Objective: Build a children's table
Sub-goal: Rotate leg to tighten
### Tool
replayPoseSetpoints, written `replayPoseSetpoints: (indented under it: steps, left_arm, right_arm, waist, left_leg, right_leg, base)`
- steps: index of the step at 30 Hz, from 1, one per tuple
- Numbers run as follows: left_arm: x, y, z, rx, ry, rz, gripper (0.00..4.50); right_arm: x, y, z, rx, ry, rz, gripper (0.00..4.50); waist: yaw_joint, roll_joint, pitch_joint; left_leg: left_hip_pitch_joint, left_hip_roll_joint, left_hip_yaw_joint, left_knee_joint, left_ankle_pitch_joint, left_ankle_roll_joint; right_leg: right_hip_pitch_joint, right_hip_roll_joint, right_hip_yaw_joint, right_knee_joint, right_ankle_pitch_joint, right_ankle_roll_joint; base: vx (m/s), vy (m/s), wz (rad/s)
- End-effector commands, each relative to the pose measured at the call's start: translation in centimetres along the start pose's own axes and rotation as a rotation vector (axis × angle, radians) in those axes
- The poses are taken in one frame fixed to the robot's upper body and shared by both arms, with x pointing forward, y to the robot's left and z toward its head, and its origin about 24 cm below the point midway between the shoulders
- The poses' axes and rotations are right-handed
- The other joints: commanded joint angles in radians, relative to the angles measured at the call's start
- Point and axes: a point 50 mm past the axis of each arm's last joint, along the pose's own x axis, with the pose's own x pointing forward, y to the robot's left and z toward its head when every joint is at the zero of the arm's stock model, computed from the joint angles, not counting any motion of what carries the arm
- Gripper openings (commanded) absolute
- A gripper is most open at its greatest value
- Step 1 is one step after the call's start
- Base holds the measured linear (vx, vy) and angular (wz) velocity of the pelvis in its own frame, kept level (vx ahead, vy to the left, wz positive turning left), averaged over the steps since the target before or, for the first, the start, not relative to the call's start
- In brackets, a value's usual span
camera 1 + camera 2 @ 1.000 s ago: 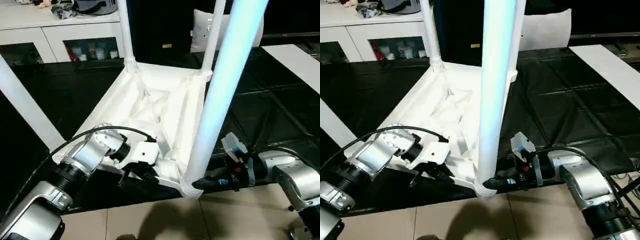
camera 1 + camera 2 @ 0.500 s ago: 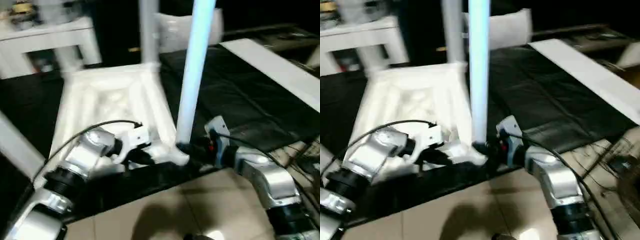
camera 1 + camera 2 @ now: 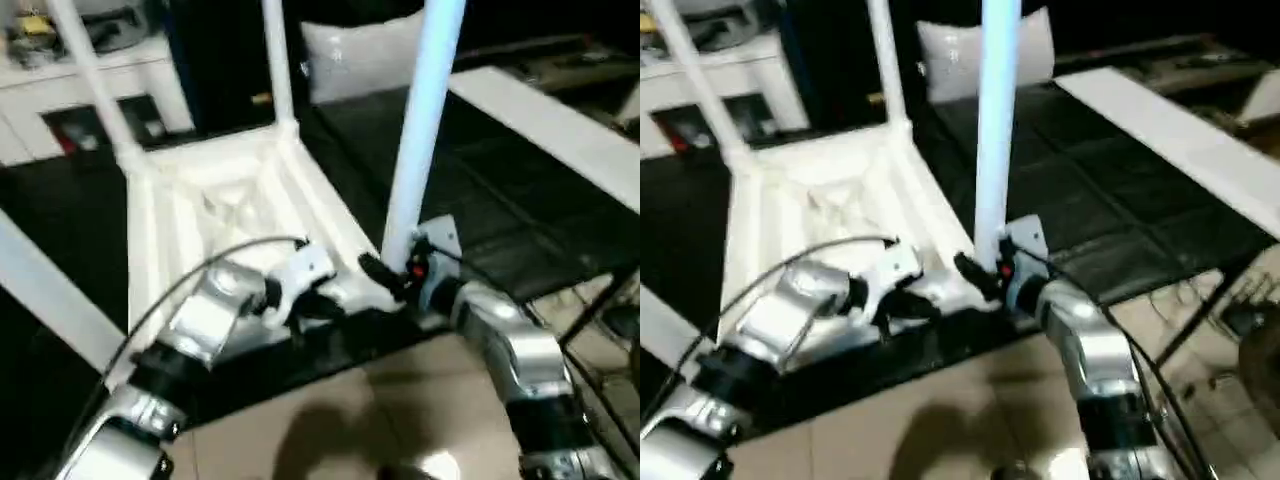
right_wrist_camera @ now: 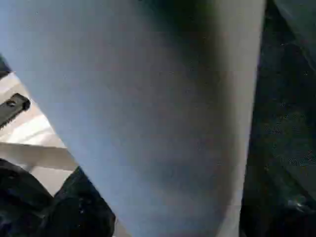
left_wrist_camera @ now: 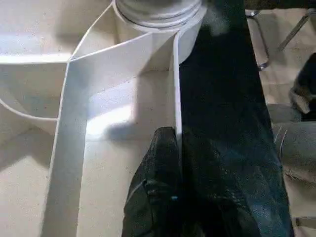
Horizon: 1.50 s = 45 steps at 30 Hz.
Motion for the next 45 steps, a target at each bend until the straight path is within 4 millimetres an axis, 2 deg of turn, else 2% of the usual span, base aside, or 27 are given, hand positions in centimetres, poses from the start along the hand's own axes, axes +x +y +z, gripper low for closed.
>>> replayPoseSetpoints:
  steps: [1, 2, 3, 5, 6, 7, 8, 9, 10, 11, 12, 13, 14, 16, 17, 19, 20, 24, 25, 26, 29, 34, 38, 41, 42, 43, 45]
  left_arm:
    - [0.2, -0.3, 0.5, 0.034, -0.014, -0.031, 0.0]
    - [-0.1, 0.0, 0.3, 0.037, -0.005, -0.021, 0.0]
    - [-0.1, 0.0, 0.3, 0.038, -0.003, -0.02, 0.0]
    - [-0.3, 0.1, 0.1, 0.047, 0.006, -0.021, 0.0]
    - [-0.5, 0.2, 0.0, 0.058, 0.015, -0.025, 0.0]
    - [-0.5, 0.3, 0.0, 0.066, 0.019, -0.029, 0.0]
    - [-0.7, 0.3, -0.1, 0.091, 0.023, -0.048, 0.0]
    - [-0.8, 0.3, -0.1, 0.113, 0.027, -0.068, 0.0]
    - [-0.9, 0.2, -0.2, 0.136, 0.03, -0.088, 0.0]
    - [-1.0, 0.0, -0.2, 0.172, 0.038, -0.122, 0.0]
    - [-1.1, -0.1, -0.4, 0.206, 0.048, -0.157, 0.0]
    - [-1.2, -0.2, -0.4, 0.225, 0.057, -0.179, 0.0]
    - [-1.3, -0.3, -0.6, 0.249, 0.078, -0.208, 0.0]
    - [-1.5, -0.5, -0.9, 0.299, 0.12, -0.27, 0.0]
    - [-1.6, -0.6, -1.0, 0.312, 0.128, -0.289, 0.0]
    - [-1.8, -0.8, -1.1, 0.331, 0.139, -0.339, 0.0]
    - [-1.8, -0.9, -1.1, 0.341, 0.142, -0.367, 0.0]
    - [-2.0, -1.6, -1.1, 0.387, 0.149, -0.473, 0.0]
    - [-2.0, -1.7, -1.1, 0.396, 0.154, -0.49, 0.0]
    - [-2.0, -1.7, -1.2, 0.404, 0.158, -0.502, 0.0]
    - [-2.0, -1.8, -1.2, 0.42, 0.172, -0.525, 0.0]
    - [-1.9, -1.8, -1.3, 0.42, 0.173, -0.527, 0.0]
    - [-2.0, -1.9, -1.4, 0.417, 0.172, -0.536, 0.0]
    - [-2.1, -1.9, -1.5, 0.414, 0.174, -0.538, 0.0]
    - [-2.2, -1.8, -1.6, 0.412, 0.177, -0.539, 0.0]
    - [-2.2, -1.8, -1.6, 0.412, 0.177, -0.539, 0.0]
    - [-2.2, -1.8, -1.7, 0.41, 0.178, -0.539, 0.0]
  right_arm:
    - [-0.4, 0.2, -0.3, -0.016, 0.006, 0.046, 3.5]
    - [-1.0, 0.0, -0.3, -0.028, 0.003, 0.072, 3.6]
    - [-1.2, 0.0, -0.3, -0.03, 0.001, 0.081, 3.6]
    - [-1.9, -0.4, -0.1, -0.045, -0.005, 0.107, 3.87]
    - [-2.6, -0.7, 0.1, -0.06, -0.009, 0.129, 3.92]
    - [-2.9, -0.9, 0.2, -0.068, -0.011, 0.139, 3.92]
    - [-3.5, -1.2, 0.4, -0.085, -0.01, 0.165, 4.1]
    - [-3.9, -1.4, 0.5, -0.1, -0.005, 0.187, 4.1]
    - [-4.1, -1.5, 0.5, -0.115, 0.003, 0.205, 4.2]
    - [-4.5, -1.6, 0.6, -0.142, 0.02, 0.233, 4.27]
    - [-4.9, -1.8, 0.6, -0.174, 0.044, 0.265, 4.32]
    - [-5.1, -1.8, 0.5, -0.192, 0.062, 0.286, 4.41]
    - [-5.4, -1.9, 0.5, -0.215, 0.087, 0.326, 4.41]
    - [-6.0, -1.6, 0.6, -0.243, 0.116, 0.437, 4.41]
    - [-6.1, -1.5, 0.7, -0.249, 0.121, 0.469, 4.41]
    - [-6.2, -1.3, 0.8, -0.243, 0.132, 0.543, 4.41]
    - [-6.2, -1.2, 0.8, -0.246, 0.137, 0.573, 4.15]
    - [-6.2, -0.9, 1.0, -0.23, 0.155, 0.691, 4.01]
    - [-6.1, -0.8, 1.0, -0.225, 0.157, 0.719, 3.8]
    - [-6.1, -0.7, 1.1, -0.221, 0.158, 0.74, 3.8]
    - [-5.8, -0.2, 1.0, -0.212, 0.17, 0.802, 3.53]
    - [-5.7, 0.0, 0.8, -0.185, 0.184, 0.843, 3.19]
    - [-5.8, 0.1, 0.5, -0.152, 0.199, 0.882, 2.96]
    - [-5.8, 0.2, 0.4, -0.143, 0.201, 0.89, 2.63]
    - [-5.8, 0.2, 0.4, -0.133, 0.199, 0.894, 2.63]
    - [-5.8, 0.2, 0.4, -0.133, 0.199, 0.894, 2.52]
    - [-5.8, 0.3, 0.3, -0.129, 0.197, 0.897, 2.33]
  waist:
    - [-0.004, 0.001, -0.067]
    - [0.002, -0.012, -0.063]
    - [0.004, -0.024, -0.065]
    - [0.012, -0.02, -0.071]
    - [0.019, -0.016, -0.077]
    - [0.021, -0.016, -0.082]
    - [0.027, -0.024, -0.087]
    - [0.031, -0.025, -0.089]
    - [0.039, -0.028, -0.094]
    - [0.044, -0.027, -0.097]
    - [0.05, -0.028, -0.095]
    - [0.055, -0.028, -0.093]
    - [0.067, -0.032, -0.086]
    - [0.075, -0.031, -0.084]
    - [0.076, -0.031, -0.083]
    - [0.087, -0.03, -0.082]
    - [0.09, -0.03, -0.082]
    - [0.105, -0.036, -0.088]
    - [0.112, -0.041, -0.09]
    - [0.115, -0.038, -0.09]
    - [0.128, -0.042, -0.093]
    - [0.133, -0.049, -0.094]
    - [0.134, -0.05, -0.095]
    - [0.135, -0.05, -0.096]
    - [0.136, -0.045, -0.096]
    - [0.135, -0.048, -0.096]
    - [0.136, -0.048, -0.096]
  left_leg:
    - [-0.011, 0.061, -0.021, -0.101, -0.356, 0.043]
    - [0.006, 0.034, -0.001, -0.094, -0.317, 0.032]
    - [-0.008, 0.017, 0.01, -0.089, -0.256, 0.04]
    - [-0.015, 0.021, 0.013, -0.089, -0.188, 0.058]
    - [-0.014, 0.032, 0.015, -0.088, -0.114, 0.085]
    - [-0.015, 0.033, 0.014, -0.086, -0.086, 0.092]
    - [-0.023, 0.03, 0.014, -0.079, 0.002, 0.125]
    - [-0.026, 0.026, 0.015, -0.074, 0.027, 0.133]
    - [-0.029, 0.022, 0.02, -0.068, 0.074, 0.158]
    - [-0.028, 0.021, 0.02, -0.066, 0.096, 0.171]
    - [-0.027, 0.021, 0.024, -0.063, 0.117, 0.192]
    - [-0.028, 0.019, 0.026, -0.062, 0.108, 0.199]
    - [-0.025, 0.019, 0.032, -0.065, 0.056, 0.19]
    - [-0.02, 0.023, 0.035, -0.069, 0.01, 0.171]
    - [-0.022, 0.024, 0.035, -0.07, 0.001, 0.166]
    - [-0.014, 0.03, 0.038, -0.074, -0.034, 0.142]
    - [-0.013, 0.032, 0.039, -0.075, -0.039, 0.139]
    - [-0.011, 0.036, 0.04, -0.075, -0.012, 0.141]
    - [-0.006, 0.039, 0.042, -0.074, 0.006, 0.147]
    - [-0.006, 0.039, 0.042, -0.073, 0.012, 0.152]
    - [-0.006, 0.042, 0.043, -0.071, 0.037, 0.155]
    - [-0.006, 0.039, 0.045, -0.076, 0.001, 0.12]
    - [-0.007, 0.039, 0.045, -0.075, 0.005, 0.117]
    - [-0.007, 0.039, 0.045, -0.075, 0.005, 0.115]
    - [-0.006, 0.039, 0.045, -0.075, 0.004, 0.113]
    - [-0.007, 0.038, 0.046, -0.075, 0.001, 0.111]
    - [-0.007, 0.038, 0.046, -0.075, 0.0, 0.109]
  right_leg:
    - [0.067, -0.064, 0.08, -0.064, -0.462, 0.051]
    - [0.042, -0.067, 0.085, -0.083, -0.435, -0.015]
    - [0.049, -0.063, 0.09, -0.078, -0.463, -0.046]
    - [0.053, -0.065, 0.098, -0.068, -0.423, -0.074]
    - [0.05, -0.06, 0.108, -0.05, -0.311, -0.114]
    - [0.052, -0.059, 0.11, -0.042, -0.269, -0.127]
    - [0.057, -0.057, 0.119, -0.026, -0.171, -0.156]
    - [0.06, -0.057, 0.123, -0.017, -0.142, -0.164]
    - [0.06, -0.058, 0.128, -0.008, -0.098, -0.177]
    - [0.06, -0.058, 0.127, -0.005, -0.083, -0.182]
    - [0.054, -0.056, 0.128, -0.004, -0.076, -0.189]
    - [0.052, -0.056, 0.127, -0.007, -0.094, -0.187]
    - [0.05, -0.056, 0.128, -0.016, -0.189, -0.17]
    - [0.049, -0.057, 0.128, -0.025, -0.276, -0.145]
    - [0.05, -0.056, 0.127, -0.026, -0.294, -0.14]
    - [0.046, -0.055, 0.127, -0.031, -0.333, -0.128]
    - [0.044, -0.055, 0.129, -0.031, -0.335, -0.129]
    - [0.042, -0.054, 0.135, -0.018, -0.28, -0.153]
    - [0.038, -0.054, 0.138, -0.012, -0.256, -0.165]
    - [0.037, -0.053, 0.139, -0.009, -0.246, -0.171]
    - [0.036, -0.055, 0.141, -0.005, -0.218, -0.182]
    - [0.04, -0.055, 0.142, -0.01, -0.253, -0.171]
    - [0.04, -0.054, 0.142, -0.008, -0.238, -0.176]
    - [0.041, -0.054, 0.142, -0.007, -0.233, -0.177]
    - [0.04, -0.054, 0.142, -0.008, -0.234, -0.178]
    - [0.041, -0.053, 0.142, -0.009, -0.238, -0.175]
    - [0.041, -0.053, 0.142, -0.01, -0.241, -0.175]
  base:
    - [0.054, 0.029, 0.17]
    - [0.054, 0.029, 0.17]
    - [0.0, 0.0, 0.0]
    - [0.029, 0.011, 0.03]
    - [0.063, 0.017, 0.07]
    - [0.094, 0.019, 0.08]
    - [0.061, 0.006, 0.04]
    - [0.051, 0.002, -0.02]
    - [0.0, 0.0, 0.0]
    - [0.0, 0.0, 0.0]
    - [0.0, 0.0, 0.0]
    - [0.0, 0.0, 0.0]
    - [0.0, 0.0, 0.0]
    - [0.0, 0.0, 0.0]
    - [0.0, 0.0, 0.0]
    - [0.0, 0.0, 0.0]
    - [0.0, 0.0, 0.0]
    - [0.0, 0.0, 0.0]
    - [0.0, 0.0, 0.0]
    - [0.0, 0.0, 0.0]
    - [0.0, 0.0, 0.0]
    - [0.0, 0.0, 0.0]
    - [0.0, 0.0, 0.0]
    - [0.0, 0.0, 0.0]
    - [0.0, 0.0, 0.0]
    - [0.0, 0.0, 0.0]
    - [0.0, 0.0, 0.0]
